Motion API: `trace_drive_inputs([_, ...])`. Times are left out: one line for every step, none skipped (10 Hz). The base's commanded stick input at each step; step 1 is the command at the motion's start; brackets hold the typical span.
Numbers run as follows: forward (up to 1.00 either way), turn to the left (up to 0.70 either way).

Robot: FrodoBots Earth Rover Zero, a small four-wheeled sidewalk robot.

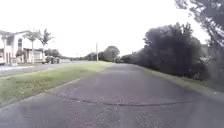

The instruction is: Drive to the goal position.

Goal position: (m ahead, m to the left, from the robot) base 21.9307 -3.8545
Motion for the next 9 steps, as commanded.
trace_drive_inputs([0.06, 0.0])
trace_drive_inputs([0.05, 0.0])
trace_drive_inputs([0.05, 0.0])
trace_drive_inputs([0.05, 0.0])
trace_drive_inputs([0.05, 0.0])
trace_drive_inputs([0.06, 0.0])
trace_drive_inputs([0.06, 0.0])
trace_drive_inputs([0.06, 0.0])
trace_drive_inputs([0.06, 0.0])
